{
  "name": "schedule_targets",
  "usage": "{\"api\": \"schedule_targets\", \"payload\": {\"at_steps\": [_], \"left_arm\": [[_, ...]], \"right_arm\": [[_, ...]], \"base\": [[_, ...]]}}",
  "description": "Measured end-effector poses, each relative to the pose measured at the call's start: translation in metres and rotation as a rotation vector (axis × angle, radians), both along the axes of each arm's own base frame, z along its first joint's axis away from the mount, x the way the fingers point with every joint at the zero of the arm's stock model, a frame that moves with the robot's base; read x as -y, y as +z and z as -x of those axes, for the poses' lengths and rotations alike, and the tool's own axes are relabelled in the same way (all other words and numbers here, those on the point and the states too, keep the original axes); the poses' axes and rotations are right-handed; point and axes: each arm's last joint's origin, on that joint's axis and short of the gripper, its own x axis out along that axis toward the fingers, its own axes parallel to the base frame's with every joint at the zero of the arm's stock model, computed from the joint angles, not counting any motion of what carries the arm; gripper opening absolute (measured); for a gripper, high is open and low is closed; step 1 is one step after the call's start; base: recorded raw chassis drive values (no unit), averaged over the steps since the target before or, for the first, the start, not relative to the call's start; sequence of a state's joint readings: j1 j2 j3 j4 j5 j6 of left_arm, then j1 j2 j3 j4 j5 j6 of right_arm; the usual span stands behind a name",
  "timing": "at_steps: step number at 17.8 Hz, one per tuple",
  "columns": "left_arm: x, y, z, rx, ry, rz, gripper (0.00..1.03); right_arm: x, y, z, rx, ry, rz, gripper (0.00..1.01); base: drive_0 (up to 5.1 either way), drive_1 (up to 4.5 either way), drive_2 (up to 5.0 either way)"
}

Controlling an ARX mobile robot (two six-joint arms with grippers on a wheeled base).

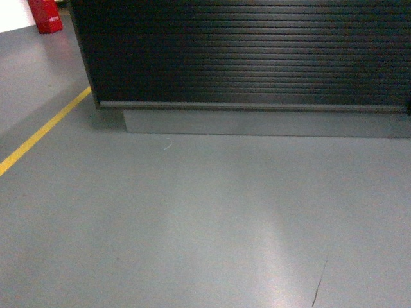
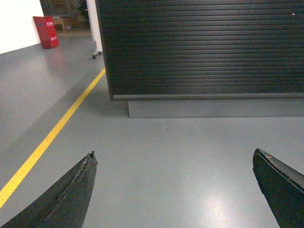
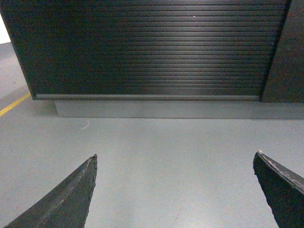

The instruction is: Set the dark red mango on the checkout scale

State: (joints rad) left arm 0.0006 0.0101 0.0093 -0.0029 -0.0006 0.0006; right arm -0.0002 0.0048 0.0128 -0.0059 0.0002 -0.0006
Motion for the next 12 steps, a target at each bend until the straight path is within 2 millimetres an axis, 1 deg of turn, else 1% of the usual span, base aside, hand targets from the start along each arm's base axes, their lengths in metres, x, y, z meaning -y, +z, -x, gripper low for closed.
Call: {"api": "schedule_targets", "payload": {"at_steps": [12], "left_arm": [[0.0000, 0.0000, 0.0000, 0.000, 0.000, 0.000, 0.98]], "right_arm": [[0.0000, 0.0002, 0.0000, 0.002, 0.000, 0.000, 0.98]], "base": [[0.0, 4.30, -4.2]]}}
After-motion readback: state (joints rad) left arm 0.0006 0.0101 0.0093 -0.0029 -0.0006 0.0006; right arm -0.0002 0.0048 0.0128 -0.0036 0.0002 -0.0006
